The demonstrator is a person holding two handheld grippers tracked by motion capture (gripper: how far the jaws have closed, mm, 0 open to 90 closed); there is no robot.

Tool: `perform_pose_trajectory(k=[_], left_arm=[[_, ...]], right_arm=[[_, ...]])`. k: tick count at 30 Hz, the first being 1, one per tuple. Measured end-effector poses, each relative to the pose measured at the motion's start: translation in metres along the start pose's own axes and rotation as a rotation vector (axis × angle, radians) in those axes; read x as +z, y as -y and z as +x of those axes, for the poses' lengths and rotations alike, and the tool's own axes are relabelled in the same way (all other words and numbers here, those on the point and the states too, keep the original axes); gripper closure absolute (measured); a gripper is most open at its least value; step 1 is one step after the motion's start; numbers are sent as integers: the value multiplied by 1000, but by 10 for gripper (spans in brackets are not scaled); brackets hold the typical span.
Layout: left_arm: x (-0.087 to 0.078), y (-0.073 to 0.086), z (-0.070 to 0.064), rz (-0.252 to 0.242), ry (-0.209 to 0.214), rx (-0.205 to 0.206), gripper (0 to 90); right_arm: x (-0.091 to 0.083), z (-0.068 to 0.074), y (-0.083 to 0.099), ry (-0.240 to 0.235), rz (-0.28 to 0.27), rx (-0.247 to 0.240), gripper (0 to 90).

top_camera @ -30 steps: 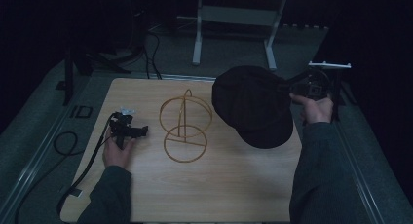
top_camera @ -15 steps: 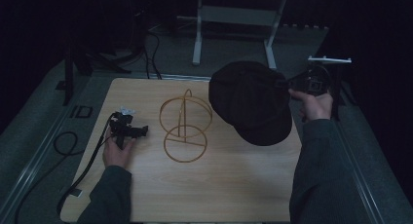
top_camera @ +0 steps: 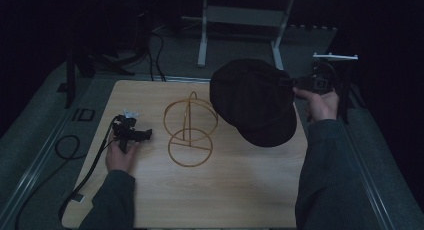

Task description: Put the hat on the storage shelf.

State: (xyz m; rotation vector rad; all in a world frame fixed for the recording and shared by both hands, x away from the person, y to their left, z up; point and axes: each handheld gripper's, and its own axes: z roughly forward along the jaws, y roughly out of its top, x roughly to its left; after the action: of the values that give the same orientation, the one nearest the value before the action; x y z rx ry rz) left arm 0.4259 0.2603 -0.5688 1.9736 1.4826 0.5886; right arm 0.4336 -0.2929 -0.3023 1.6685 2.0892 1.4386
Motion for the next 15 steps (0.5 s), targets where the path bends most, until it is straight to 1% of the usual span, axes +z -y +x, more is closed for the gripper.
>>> perform_pose_trajectory(k=[10, 15], left_arm=[[0, 0, 0, 0, 0, 0, 27], [0, 0, 0, 0, 0, 0, 27]], right_arm=[[1, 8, -5, -11, 8, -16, 751], [2, 11, -6, -27, 10, -17, 751]])
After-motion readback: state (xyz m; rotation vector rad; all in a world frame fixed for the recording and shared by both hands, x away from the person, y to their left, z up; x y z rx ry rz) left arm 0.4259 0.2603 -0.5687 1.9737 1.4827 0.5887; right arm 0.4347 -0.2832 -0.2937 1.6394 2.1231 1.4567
